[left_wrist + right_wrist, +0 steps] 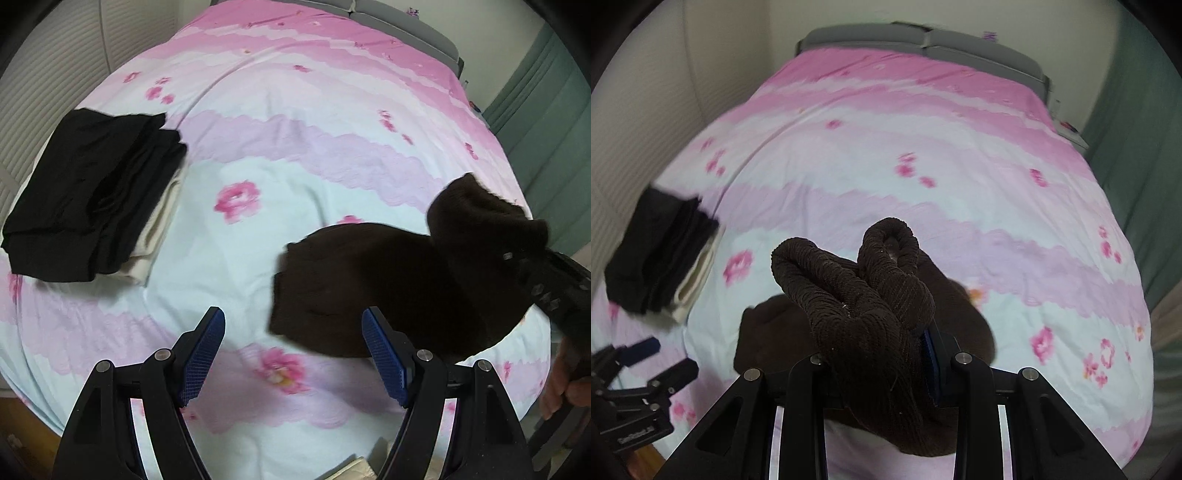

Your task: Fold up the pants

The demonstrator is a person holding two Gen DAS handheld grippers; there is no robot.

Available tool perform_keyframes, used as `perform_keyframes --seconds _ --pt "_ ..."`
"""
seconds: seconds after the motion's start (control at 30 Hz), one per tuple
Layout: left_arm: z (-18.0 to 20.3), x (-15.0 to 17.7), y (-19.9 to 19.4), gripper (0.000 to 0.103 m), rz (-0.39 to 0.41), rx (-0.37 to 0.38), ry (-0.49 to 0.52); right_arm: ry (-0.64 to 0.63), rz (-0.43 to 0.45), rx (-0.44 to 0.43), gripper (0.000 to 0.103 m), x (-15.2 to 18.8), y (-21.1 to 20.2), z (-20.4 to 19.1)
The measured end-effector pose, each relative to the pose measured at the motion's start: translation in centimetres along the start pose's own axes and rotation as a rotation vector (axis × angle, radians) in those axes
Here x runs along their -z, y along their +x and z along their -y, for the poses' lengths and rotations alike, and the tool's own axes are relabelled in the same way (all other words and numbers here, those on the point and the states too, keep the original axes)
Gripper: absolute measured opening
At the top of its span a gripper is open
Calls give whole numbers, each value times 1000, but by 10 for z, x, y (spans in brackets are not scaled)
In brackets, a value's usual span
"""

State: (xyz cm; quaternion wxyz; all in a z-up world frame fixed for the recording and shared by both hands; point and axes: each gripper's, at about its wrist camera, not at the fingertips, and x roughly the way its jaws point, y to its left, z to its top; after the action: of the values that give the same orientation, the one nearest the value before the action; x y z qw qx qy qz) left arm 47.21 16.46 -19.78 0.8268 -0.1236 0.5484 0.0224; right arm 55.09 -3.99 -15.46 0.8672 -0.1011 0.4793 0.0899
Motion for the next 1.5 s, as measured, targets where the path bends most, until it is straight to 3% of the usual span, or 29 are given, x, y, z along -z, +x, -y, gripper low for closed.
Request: perform_keyframes --seconds 0.17,0.33,0.47,0.5,0.53,0.63,0.83,0.97,1.17,1.33,1.5 --pt "-32 5 3 77 -14 -25 -9 -129 -75 2 31 13 29 -65" --pt "-62 5 7 77 -24 -57 -44 -216 -149 13 32 35 54 -105" --pt "-76 5 9 77 -25 -98 -59 -277 -200 32 45 51 70 -126" --pt "-79 5 9 77 -25 -104 -63 -291 -214 26 53 53 72 -128" --pt "-81 5 9 77 -25 -109 -65 -308 -231 5 62 56 72 -133" --pt "-86 4 8 77 -17 -131 -70 -322 -249 -67 71 62 64 -141" --pt "-84 6 5 77 -18 -127 -69 -320 -218 -262 74 67 21 -143" --pt "-61 7 -3 77 7 -70 -12 -259 -156 -342 74 60 -16 -120" --pt "-1 3 -1 77 16 21 111 -94 -105 -238 74 57 -25 -37" --pt "52 -9 32 77 -46 68 161 91 -171 -143 74 79 -2 41" --pt "80 -24 69 77 -99 39 152 198 -245 -119 74 112 15 84"
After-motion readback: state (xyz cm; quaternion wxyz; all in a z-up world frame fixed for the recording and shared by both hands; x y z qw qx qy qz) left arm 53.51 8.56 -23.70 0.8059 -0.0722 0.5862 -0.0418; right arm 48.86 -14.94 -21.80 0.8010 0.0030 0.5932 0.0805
